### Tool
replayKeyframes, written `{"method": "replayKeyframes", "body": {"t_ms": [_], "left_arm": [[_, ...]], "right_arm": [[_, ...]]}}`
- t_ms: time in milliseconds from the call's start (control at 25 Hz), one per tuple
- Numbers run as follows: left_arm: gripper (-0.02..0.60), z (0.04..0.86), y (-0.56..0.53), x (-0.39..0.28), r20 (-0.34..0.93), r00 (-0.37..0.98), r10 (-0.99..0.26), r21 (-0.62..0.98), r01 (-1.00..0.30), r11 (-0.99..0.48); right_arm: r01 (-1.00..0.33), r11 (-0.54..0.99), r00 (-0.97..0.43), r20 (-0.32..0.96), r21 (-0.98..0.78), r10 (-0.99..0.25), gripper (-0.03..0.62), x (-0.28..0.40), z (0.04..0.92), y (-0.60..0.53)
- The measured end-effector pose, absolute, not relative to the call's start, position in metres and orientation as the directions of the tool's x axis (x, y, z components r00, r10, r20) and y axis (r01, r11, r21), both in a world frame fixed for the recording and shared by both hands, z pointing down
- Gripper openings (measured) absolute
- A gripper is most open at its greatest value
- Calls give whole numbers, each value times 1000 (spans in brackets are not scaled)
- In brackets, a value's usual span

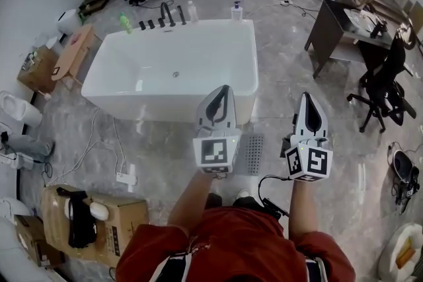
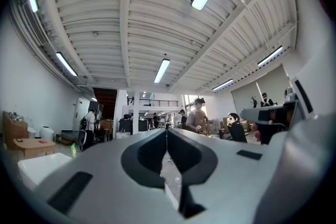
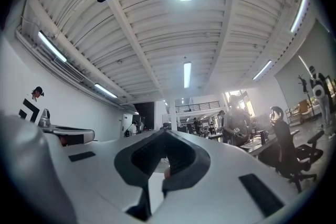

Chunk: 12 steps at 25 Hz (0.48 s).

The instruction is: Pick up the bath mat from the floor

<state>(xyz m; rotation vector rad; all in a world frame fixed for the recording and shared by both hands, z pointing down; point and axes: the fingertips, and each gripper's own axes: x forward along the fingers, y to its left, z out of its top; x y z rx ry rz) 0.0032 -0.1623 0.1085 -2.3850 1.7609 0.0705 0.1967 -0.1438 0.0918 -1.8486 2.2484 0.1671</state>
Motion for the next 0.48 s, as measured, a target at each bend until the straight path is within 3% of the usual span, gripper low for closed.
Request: {"method": "replayKeyframes", "body": {"t_ms": [480], "left_arm": [[15,153,-198,-48,-41,304,-952,-117,-947,-298]], "right_arm": [[-982,176,-163,-167,-70,-973,11,155,140,-175]]}}
